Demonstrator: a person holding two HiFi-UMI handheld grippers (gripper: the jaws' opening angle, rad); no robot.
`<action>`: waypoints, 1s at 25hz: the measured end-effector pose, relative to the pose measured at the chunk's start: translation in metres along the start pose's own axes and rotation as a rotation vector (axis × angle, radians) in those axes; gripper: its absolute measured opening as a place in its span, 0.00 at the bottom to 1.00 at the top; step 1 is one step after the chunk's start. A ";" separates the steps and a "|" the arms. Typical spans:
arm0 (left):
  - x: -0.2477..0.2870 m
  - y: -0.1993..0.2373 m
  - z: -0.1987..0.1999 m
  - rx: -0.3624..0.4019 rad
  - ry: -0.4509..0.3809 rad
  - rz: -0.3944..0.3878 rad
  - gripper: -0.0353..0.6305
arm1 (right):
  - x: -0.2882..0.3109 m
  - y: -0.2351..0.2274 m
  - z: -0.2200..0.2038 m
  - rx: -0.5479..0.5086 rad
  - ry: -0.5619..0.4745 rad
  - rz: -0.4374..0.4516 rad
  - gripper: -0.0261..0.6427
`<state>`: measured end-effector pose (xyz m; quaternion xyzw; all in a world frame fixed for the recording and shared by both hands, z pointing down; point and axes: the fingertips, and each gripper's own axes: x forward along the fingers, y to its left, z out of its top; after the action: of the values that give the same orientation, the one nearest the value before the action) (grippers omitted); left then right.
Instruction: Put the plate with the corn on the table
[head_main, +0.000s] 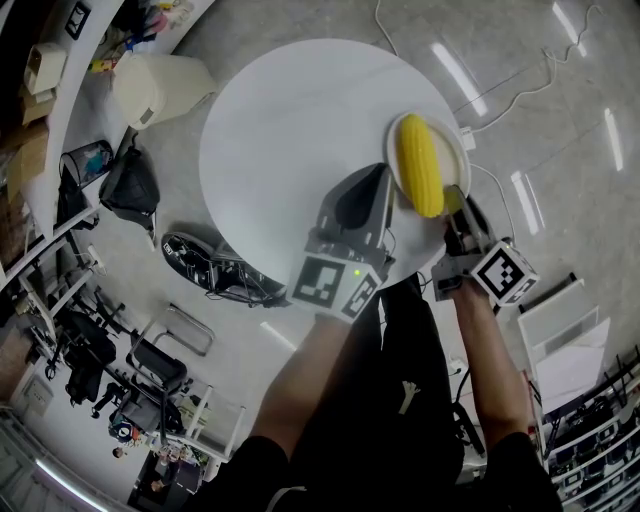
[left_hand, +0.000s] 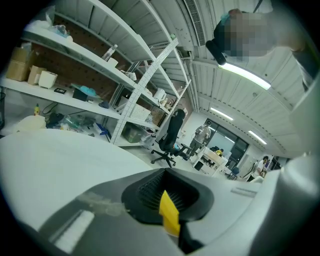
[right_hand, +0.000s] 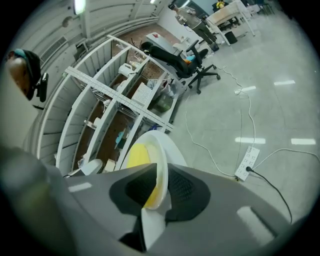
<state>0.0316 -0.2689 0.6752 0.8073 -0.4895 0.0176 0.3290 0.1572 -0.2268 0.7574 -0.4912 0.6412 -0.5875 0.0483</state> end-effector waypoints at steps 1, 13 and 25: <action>0.000 0.000 0.000 -0.002 0.000 0.000 0.06 | 0.000 0.000 0.000 -0.009 0.002 0.000 0.12; -0.002 0.003 -0.004 -0.011 0.007 -0.009 0.06 | -0.006 -0.005 -0.001 -0.078 0.023 -0.070 0.16; -0.002 -0.003 -0.007 -0.012 0.004 -0.013 0.06 | -0.018 -0.020 0.002 -0.067 0.009 -0.090 0.16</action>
<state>0.0347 -0.2623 0.6785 0.8084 -0.4837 0.0141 0.3350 0.1791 -0.2126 0.7636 -0.5183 0.6379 -0.5696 0.0024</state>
